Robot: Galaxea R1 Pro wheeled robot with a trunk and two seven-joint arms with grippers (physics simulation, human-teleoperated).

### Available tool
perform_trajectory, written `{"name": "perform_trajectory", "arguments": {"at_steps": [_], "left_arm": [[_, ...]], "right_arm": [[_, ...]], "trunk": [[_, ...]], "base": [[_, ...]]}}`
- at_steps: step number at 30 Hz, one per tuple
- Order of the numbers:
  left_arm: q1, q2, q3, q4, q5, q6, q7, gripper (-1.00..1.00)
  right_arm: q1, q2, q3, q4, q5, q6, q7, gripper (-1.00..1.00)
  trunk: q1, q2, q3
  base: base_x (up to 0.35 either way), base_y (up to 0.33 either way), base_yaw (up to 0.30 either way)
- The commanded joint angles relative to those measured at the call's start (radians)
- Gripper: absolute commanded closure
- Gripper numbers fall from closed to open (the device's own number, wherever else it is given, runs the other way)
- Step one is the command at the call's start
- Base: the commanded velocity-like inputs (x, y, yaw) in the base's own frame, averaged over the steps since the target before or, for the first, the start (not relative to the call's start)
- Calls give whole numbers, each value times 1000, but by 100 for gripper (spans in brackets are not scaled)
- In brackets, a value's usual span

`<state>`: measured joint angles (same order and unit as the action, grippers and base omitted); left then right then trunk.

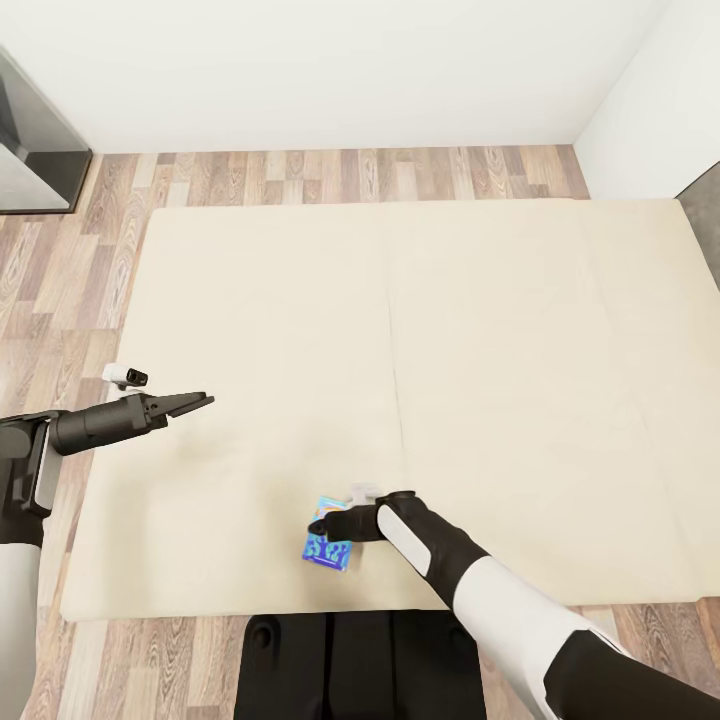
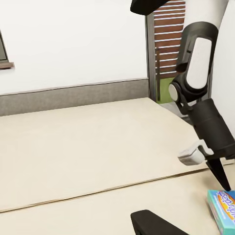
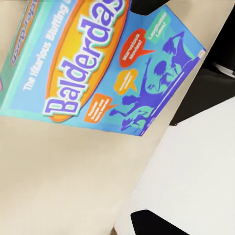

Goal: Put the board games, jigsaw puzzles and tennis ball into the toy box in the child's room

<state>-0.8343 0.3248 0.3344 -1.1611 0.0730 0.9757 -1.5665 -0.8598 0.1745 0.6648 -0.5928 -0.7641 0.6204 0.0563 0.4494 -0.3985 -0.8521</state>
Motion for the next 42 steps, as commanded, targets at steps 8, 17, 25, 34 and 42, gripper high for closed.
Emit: {"name": "perform_trajectory", "arguments": {"at_steps": [8, 17, 25, 34, 42], "left_arm": [[0, 0, 0, 0, -1, 11, -4, -100], [0, 0, 0, 0, -1, 11, -4, -100], [0, 0, 0, 0, -1, 11, -4, -100], [0, 1, 1, 0, -1, 11, -4, -100], [0, 1, 1, 0, -1, 11, -4, -100]], "right_arm": [[2, 0, 7, -5, 4, 2, 5, -100], [1, 0, 2, -4, 3, 3, 2, -100], [1, 0, -1, -4, 2, 1, -4, -100], [0, 0, -4, -4, 0, 3, -41, -100], [-2, 0, -24, -4, -5, 22, -168, -100]], "trunk": [[1, -2, -1], [1, -2, -1], [1, -2, -1], [1, -2, -1], [1, -2, -1]], "base": [[0, 0, 0], [0, 0, 0], [0, 0, 0], [0, 0, 0], [0, 0, 0]]}}
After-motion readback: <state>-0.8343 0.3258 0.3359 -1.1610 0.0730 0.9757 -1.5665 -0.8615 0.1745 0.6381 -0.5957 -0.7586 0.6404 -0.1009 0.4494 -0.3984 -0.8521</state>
